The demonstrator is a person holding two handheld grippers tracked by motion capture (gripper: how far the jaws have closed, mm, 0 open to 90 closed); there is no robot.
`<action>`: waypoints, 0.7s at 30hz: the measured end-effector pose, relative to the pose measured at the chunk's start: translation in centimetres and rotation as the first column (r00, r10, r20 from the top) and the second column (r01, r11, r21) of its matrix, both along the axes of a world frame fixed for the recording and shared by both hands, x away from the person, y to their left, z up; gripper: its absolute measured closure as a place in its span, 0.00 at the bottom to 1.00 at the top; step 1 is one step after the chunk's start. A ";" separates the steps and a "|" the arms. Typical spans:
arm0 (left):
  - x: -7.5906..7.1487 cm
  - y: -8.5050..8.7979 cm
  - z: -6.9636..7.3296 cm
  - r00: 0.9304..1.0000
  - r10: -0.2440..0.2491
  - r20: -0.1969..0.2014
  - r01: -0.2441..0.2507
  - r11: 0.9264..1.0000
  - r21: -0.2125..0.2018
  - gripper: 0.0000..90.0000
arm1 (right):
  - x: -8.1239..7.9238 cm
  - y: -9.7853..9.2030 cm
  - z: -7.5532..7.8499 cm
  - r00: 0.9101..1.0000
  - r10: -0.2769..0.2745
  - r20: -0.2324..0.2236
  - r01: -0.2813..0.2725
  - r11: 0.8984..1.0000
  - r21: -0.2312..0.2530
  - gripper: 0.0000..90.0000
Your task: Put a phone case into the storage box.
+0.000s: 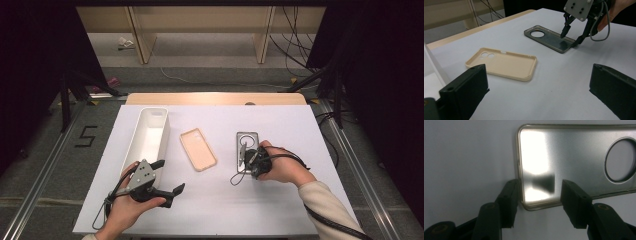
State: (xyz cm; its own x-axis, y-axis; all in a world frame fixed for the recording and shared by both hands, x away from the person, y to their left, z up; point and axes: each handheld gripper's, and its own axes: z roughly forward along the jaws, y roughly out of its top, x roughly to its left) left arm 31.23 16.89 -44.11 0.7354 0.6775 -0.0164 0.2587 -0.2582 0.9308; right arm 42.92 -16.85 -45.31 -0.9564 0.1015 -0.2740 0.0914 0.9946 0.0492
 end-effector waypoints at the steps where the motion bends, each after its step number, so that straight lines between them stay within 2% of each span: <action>1: 0.0 0.0 0.0 1.000 0.000 0.000 0.000 1.000 0.001 0.02 | 0.0 0.1 -0.1 1.000 0.005 -0.009 -0.005 1.000 -0.003 0.59; 10: 0.0 -0.1 0.0 1.000 -0.003 -0.002 0.003 1.000 0.003 0.02 | -0.2 0.2 -0.1 0.999 0.012 -0.030 -0.012 1.000 -0.010 0.71; 14: 0.0 -0.1 0.0 1.000 -0.005 -0.002 0.005 1.000 0.002 0.02 | -0.3 0.3 -0.2 0.999 0.030 -0.036 -0.031 0.999 -0.011 0.77; 21: -0.1 -0.1 -0.1 1.000 -0.009 -0.003 0.009 1.000 0.003 0.02 | -0.4 0.4 -0.2 0.998 0.037 -0.045 -0.038 0.999 -0.020 0.81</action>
